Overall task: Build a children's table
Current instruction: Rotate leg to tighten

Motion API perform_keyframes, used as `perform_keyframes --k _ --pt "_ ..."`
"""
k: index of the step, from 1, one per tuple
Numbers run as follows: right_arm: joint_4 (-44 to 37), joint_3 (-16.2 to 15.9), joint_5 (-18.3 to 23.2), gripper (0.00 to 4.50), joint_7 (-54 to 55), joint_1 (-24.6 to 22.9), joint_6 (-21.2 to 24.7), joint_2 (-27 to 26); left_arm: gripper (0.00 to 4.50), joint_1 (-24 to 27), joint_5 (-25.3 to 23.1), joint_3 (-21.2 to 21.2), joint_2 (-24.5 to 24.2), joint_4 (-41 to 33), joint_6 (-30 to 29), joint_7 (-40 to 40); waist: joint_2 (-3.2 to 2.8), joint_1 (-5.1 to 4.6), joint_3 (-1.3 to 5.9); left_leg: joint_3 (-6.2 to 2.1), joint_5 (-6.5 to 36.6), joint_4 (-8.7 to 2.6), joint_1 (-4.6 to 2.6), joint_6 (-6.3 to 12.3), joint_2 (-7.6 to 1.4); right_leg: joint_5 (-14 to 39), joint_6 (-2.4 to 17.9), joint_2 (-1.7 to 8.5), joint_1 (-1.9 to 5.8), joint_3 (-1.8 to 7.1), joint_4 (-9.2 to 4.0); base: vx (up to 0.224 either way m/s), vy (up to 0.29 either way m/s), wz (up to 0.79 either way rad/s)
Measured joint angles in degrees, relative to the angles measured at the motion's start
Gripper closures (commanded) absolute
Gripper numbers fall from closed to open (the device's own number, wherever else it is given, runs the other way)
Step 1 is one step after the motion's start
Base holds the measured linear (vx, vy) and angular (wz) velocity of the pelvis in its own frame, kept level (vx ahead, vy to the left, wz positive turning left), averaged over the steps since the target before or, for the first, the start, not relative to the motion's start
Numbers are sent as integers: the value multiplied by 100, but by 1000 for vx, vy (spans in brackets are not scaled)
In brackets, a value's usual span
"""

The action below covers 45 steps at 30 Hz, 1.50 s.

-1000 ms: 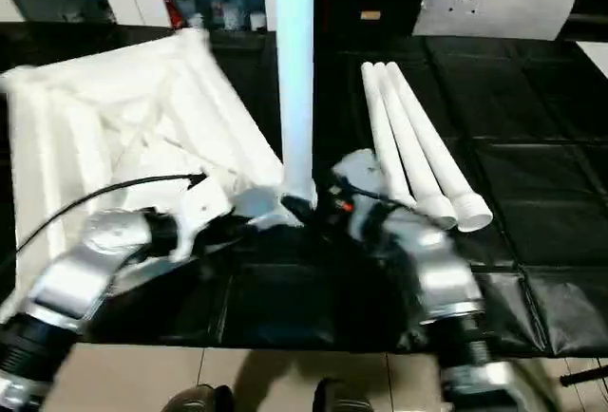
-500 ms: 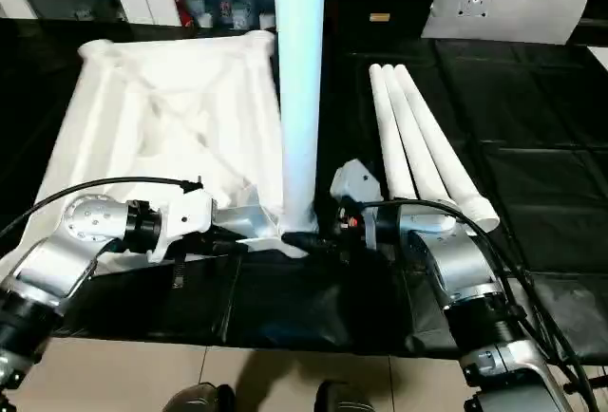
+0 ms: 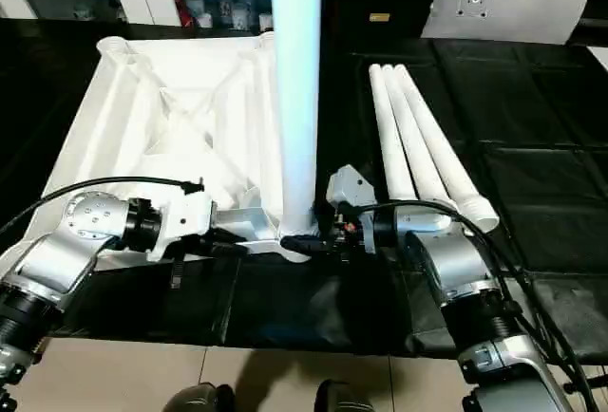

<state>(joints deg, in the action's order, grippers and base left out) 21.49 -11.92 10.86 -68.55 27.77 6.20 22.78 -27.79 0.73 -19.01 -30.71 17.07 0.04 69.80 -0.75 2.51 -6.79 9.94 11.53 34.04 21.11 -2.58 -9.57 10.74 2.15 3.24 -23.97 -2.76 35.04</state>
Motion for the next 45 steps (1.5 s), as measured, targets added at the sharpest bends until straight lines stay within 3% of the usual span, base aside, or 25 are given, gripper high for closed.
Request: perform_keyframes --k 5,8,13,15,18,21,23,25,29,35,45 --pt "-119 89 7 177 403 -181 65 -268 450 153 5 114 2 -201 -274 -182 1 -20 1 0 0 0 -6 -1 -4 0 0 0 5 -3 2 0 0 0" --pt "-186 223 -63 177 1162 -363 112 -628 450 284 -79 203 116 -485 -792 -603 4 -100 2 4 0 0 -12 -10 -4 -5 7 -1 25 2 7 0 0 0" --pt "-291 486 -321 178 2650 -524 237 -1280 450 514 -269 339 666 -1112 -1966 -1532 8 -228 3 5 3 0 -19 -54 -4 -6 6 -1 30 4 1 0 0 0" --pt "-290 542 -394 178 2999 -529 249 -1426 450 572 -282 351 864 -1245 -2224 -1792 11 -228 4 5 2 -2 -18 -54 -4 -6 5 -1 30 4 1 0 0 0" --pt "-196 879 -658 178 4341 -493 336 -2103 450 573 -721 393 1642 -1462 -2924 -2746 8 -214 7 5 2 -7 -15 -55 0 -7 3 -1 31 6 -1 0 0 0" --pt "-105 933 -751 178 4942 -397 355 -2289 450 533 -889 319 1988 -1498 -3197 -3206 -3 -192 14 4 3 -15 -13 -54 6 -6 1 1 33 8 -11 0 0 0" --pt "-106 942 -829 178 5107 -379 357 -2328 450 518 -947 260 2086 -1508 -3255 -3362 -4 -174 15 4 4 -17 -11 -52 6 -5 -1 1 33 8 -12 0 0 0" --pt "-110 951 -823 122 5130 -383 349 -2328 450 508 -948 232 2092 -1509 -3262 -3393 -6 -160 16 4 5 -18 -10 -52 6 -4 -2 2 32 7 -13 0 0 0" --pt "-191 960 -800 87 5091 -466 311 -2358 450 502 -960 176 2034 -1546 -3261 -3336 -6 -143 15 3 5 -19 -6 -52 5 -3 -3 1 27 6 -13 0 0 0" --pt "-243 879 -618 21 4311 -558 163 -1976 450 482 -895 78 1608 -1588 -2984 -2963 -4 -132 14 1 -11 -20 0 -19 3 -4 -3 0 0 1 -13 0 0 0" --pt "-341 583 -195 13 2001 -524 33 -727 450 475 -485 47 577 -1295 -1755 -1597 2 -59 10 -2 -11 -18 0 -15 1 -4 -3 -1 1 -3 -16 0 0 0"
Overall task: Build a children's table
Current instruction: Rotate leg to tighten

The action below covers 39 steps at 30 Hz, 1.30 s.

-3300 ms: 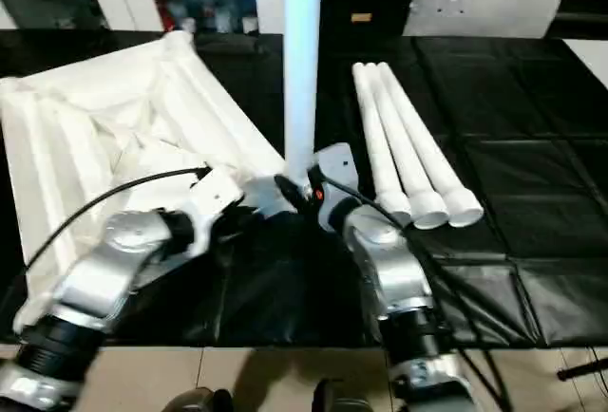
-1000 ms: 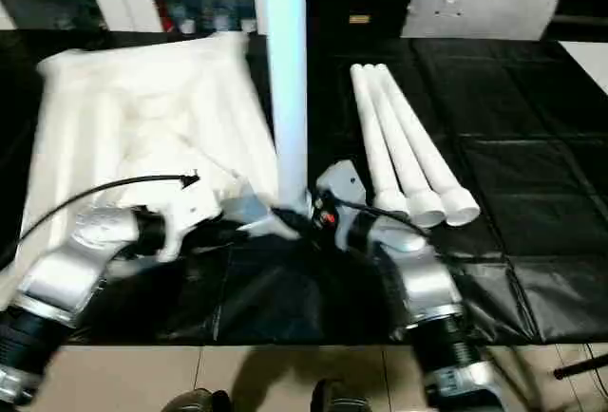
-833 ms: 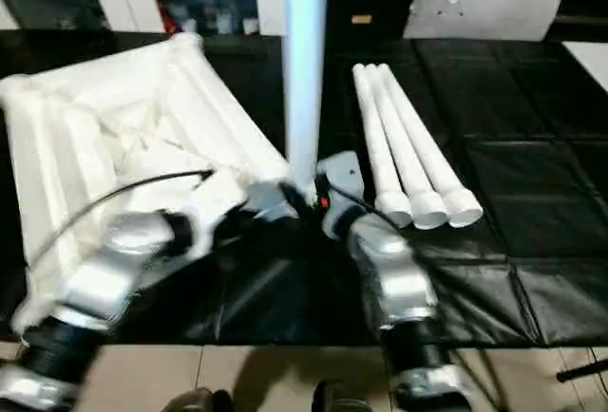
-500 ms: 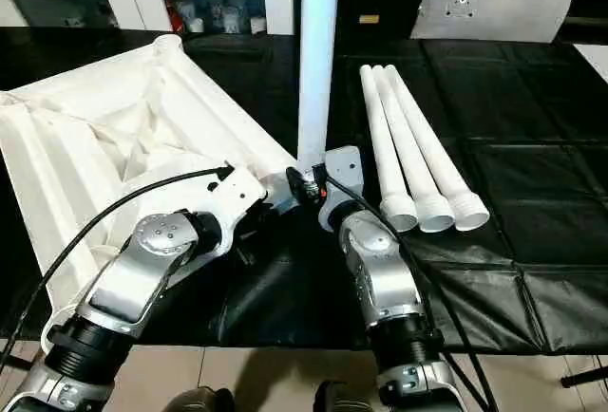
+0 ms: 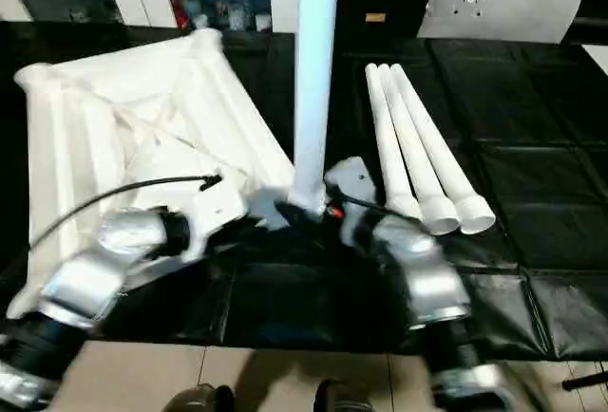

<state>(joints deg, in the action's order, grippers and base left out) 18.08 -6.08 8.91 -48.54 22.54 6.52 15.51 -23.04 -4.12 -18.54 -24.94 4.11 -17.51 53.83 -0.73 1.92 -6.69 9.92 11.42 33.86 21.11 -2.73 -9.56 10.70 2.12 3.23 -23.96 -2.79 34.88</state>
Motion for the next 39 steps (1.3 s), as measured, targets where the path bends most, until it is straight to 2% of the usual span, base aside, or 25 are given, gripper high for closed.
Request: perform_keyframes --k 3,8,14,16,21,26,34,39 --pt "-5 -194 70 13 -721 75 -58 342 450 -42 142 -21 -347 170 437 520 7 2 -2 0 -1 -2 -2 1 -2 0 0 0 -1 -2 3 0 0 0" --pt "14 -379 150 30 -1410 215 -49 498 450 -200 248 -52 -604 523 1000 1098 10 4 -4 0 -1 1 0 2 -1 0 0 0 -1 -1 4 0 0 0" --pt "65 -515 214 77 -1822 345 -47 588 450 -350 320 -134 -697 801 1382 1425 22 19 -3 0 -2 1 1 4 -1 0 1 0 -1 -2 3 0 0 0" --pt "88 -567 217 106 -1902 369 -47 600 450 -400 318 -161 -712 864 1435 1450 23 13 -3 0 -2 2 0 4 -2 0 1 0 -1 -2 4 0 0 0" --pt "150 -567 217 150 -2010 427 -48 637 450 -457 320 -167 -703 1019 1628 1549 24 22 -3 0 -2 1 0 4 -2 0 1 0 -1 -2 5 0 0 0" --pt "150 -573 222 183 -2068 426 -48 654 450 -472 323 -168 -703 1065 1682 1591 25 25 -3 0 -2 2 -1 4 -2 0 1 0 0 -2 5 0 0 0" --pt "58 -532 271 188 -1920 264 -4 561 450 -465 339 -147 -687 1075 1631 1585 28 24 -1 0 -2 1 -4 4 -2 0 1 0 3 -2 5 0 0 0" --pt "-228 -349 282 188 -1277 -18 269 193 450 -306 435 18 -556 812 995 1324 29 -2 0 0 7 2 -14 -17 -3 -2 3 0 17 0 8 0 0 0"
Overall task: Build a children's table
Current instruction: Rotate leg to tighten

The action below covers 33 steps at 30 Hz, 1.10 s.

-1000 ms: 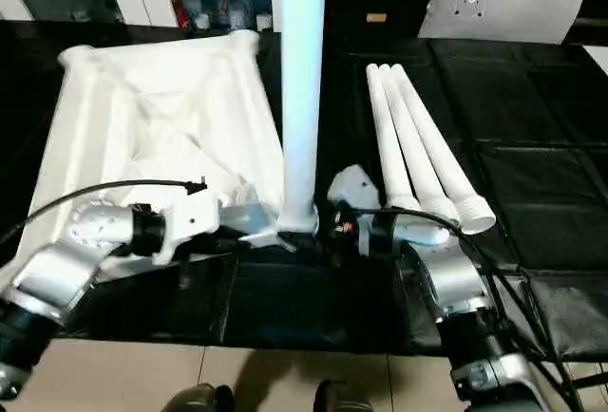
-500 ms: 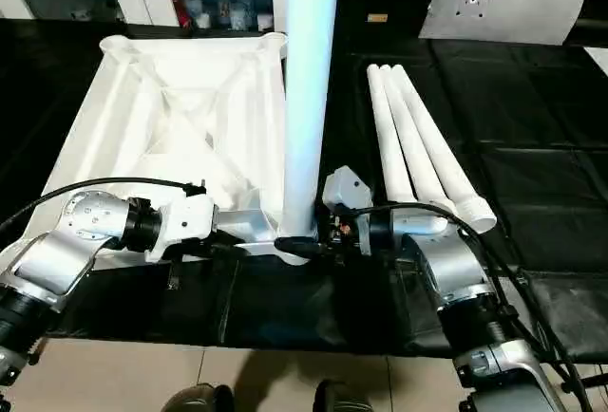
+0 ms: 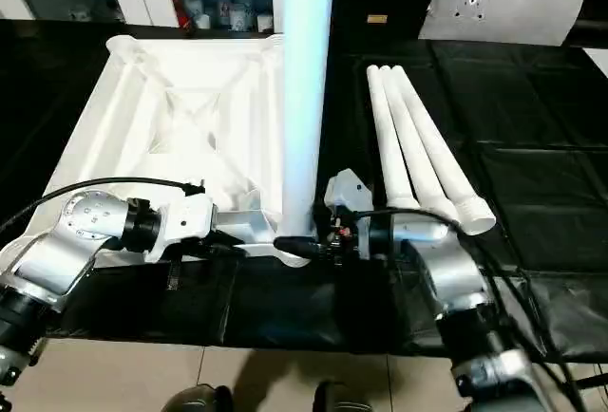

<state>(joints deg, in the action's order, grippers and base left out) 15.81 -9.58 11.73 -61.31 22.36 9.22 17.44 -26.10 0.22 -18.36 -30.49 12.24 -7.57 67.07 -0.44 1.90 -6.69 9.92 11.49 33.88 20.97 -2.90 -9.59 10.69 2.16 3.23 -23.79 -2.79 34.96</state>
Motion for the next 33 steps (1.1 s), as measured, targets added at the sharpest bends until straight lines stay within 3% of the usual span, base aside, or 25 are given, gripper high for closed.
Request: perform_keyframes --k 3,7,11,15,19,22,29,32,33 --pt "-12 140 -86 189 757 -59 70 -330 450 87 -67 114 167 -196 -482 -420 -1 -77 -1 6 2 -1 0 -23 0 0 -1 0 4 6 0 0 0 0" --pt "7 422 -413 190 2067 -64 146 -834 450 116 -223 253 791 -372 -1252 -1241 0 -160 -1 7 -3 0 0 -28 4 18 -32 0 4 14 -2 0 0 0" --pt "320 713 -766 190 3467 194 162 -1421 450 -88 -489 277 1493 -203 -1703 -2113 -8 -159 -2 7 -4 -4 1 -27 6 16 -30 0 1 15 0 0 0 0" --pt "707 1035 -944 191 4836 562 193 -1849 450 -457 -795 242 2222 165 -2025 -3001 -13 -89 1 6 -14 -11 7 -15 14 -2 -5 5 -6 17 -6 0 0 0" --pt "701 1045 -970 191 5019 578 180 -1899 450 -491 -797 201 2253 171 -2042 -3077 -14 -61 1 6 -28 -23 12 27 15 0 -8 7 -9 14 -14 0 0 0" --pt "700 1090 -970 121 5029 565 169 -1939 450 -489 -797 180 2236 170 -2025 -3076 -16 -37 1 6 -29 -26 10 27 13 0 -8 6 -9 11 -13 0 0 0" --pt "719 1177 -885 78 4961 529 8 -2084 450 -478 -846 145 2138 173 -1863 -2991 -27 -31 -3 6 -10 -31 10 -6 11 0 -8 5 -15 11 -13 0 0 0" --pt "664 1129 -871 41 4850 471 -4 -2008 450 -481 -861 106 2108 206 -1772 -2983 -28 -23 -1 6 -11 -32 9 -6 10 0 -8 4 -13 10 -13 0 0 0" --pt "386 1107 -750 33 4694 247 30 -1923 422 -507 -861 75 2115 285 -1652 -2974 -33 -4 2 6 -12 -35 9 -3 11 1 -8 4 -11 10 -14 0 0 0"
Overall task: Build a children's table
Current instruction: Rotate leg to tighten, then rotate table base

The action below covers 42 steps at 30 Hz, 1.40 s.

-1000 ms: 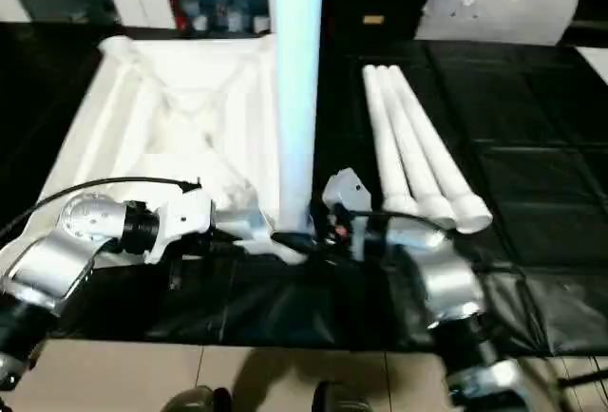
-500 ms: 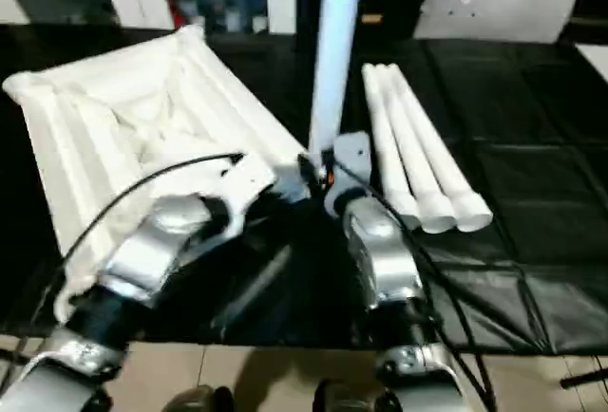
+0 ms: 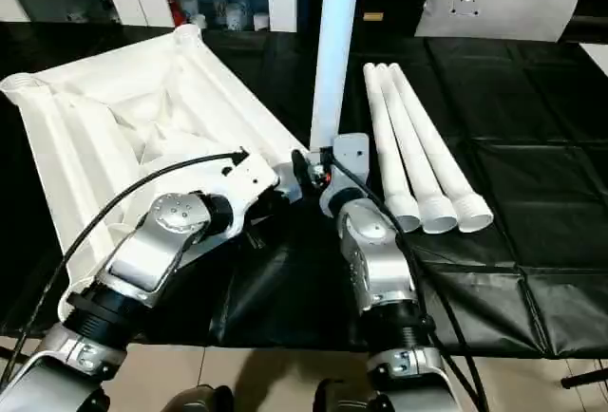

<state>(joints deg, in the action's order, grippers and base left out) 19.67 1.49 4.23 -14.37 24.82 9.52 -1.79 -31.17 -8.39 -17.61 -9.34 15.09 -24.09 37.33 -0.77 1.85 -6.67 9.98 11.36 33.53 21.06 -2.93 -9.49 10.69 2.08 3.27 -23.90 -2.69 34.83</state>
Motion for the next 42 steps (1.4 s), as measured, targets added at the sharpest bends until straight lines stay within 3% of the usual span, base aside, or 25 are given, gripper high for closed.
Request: perform_keyframes --k 1,4,6,10,14,20,21,25,26,29,37,42 --pt "-129 -10 62 14 -99 -135 26 32 395 -14 5 4 -7 47 48 3 -6 3 3 0 -1 1 -1 1 0 0 0 0 -1 1 0 0 0 0" --pt "-509 -8 281 1 -364 -510 157 80 388 -26 193 154 3 175 404 1 3 -2 -2 -2 -2 9 7 1 -6 -2 -2 -2 -7 -5 4 0 0 0" --pt "-723 16 439 0 -515 -680 214 103 351 -31 270 169 28 140 604 22 4 -13 -3 -1 -2 10 8 2 -5 -3 -2 -2 -6 -3 3 0 0 0" --pt "-1401 174 890 0 -845 -900 284 257 351 134 540 387 60 -111 871 108 6 -9 -2 -1 -19 9 10 31 -8 -2 -4 -3 -8 -6 3 0 0 0" --pt "-1682 248 1002 0 -998 -969 339 382 351 204 709 621 -109 -341 859 162 7 -11 -1 -1 -19 10 10 31 -9 -2 -4 -3 -9 -9 4 0 0 0" --pt "-1893 -88 909 0 -1265 -1129 645 729 351 507 595 1002 -1006 -696 407 136 7 -15 -1 -2 -20 12 6 28 -14 -2 -4 -7 -9 -11 10 0 0 0" --pt "-1935 -252 834 0 -1324 -1134 733 821 380 592 494 1028 -1285 -840 275 143 7 -28 -1 -2 -20 12 5 27 -14 -2 -4 -8 -9 -10 10 0 0 0" --pt "-1948 -711 521 0 -1402 -1112 948 952 388 850 81 1117 -2169 -1279 -103 339 10 -28 -2 -1 -20 12 6 27 -14 -2 -5 -8 -9 -10 8 0 0 0" --pt "-1934 -799 443 0 -1399 -1103 1014 965 415 922 -3 1121 -2386 -1374 -219 393 10 -25 -2 -2 -20 11 7 27 -14 -1 -5 -8 -10 -10 8 0 0 0" --pt "-1822 -1014 266 0 -1358 -1004 1118 982 431 1188 -172 1139 -3041 -1726 -671 623 19 -15 -7 -1 -18 11 7 24 -13 -1 -5 -8 -11 -8 8 0 0 0" --pt "-1731 -1339 65 0 -1417 -844 1310 1091 447 1387 -711 1210 -3985 -1979 -1443 689 35 -8 -5 -2 -1 14 2 -11 -11 -1 -5 -7 -6 -3 10 0 0 0" --pt "-1726 -1460 -73 0 -1419 -845 1413 1183 447 1541 -746 1175 -4159 -2220 -1801 867 35 -8 -5 -2 -1 12 3 -11 -11 -1 -5 -7 -7 -4 9 0 0 0"
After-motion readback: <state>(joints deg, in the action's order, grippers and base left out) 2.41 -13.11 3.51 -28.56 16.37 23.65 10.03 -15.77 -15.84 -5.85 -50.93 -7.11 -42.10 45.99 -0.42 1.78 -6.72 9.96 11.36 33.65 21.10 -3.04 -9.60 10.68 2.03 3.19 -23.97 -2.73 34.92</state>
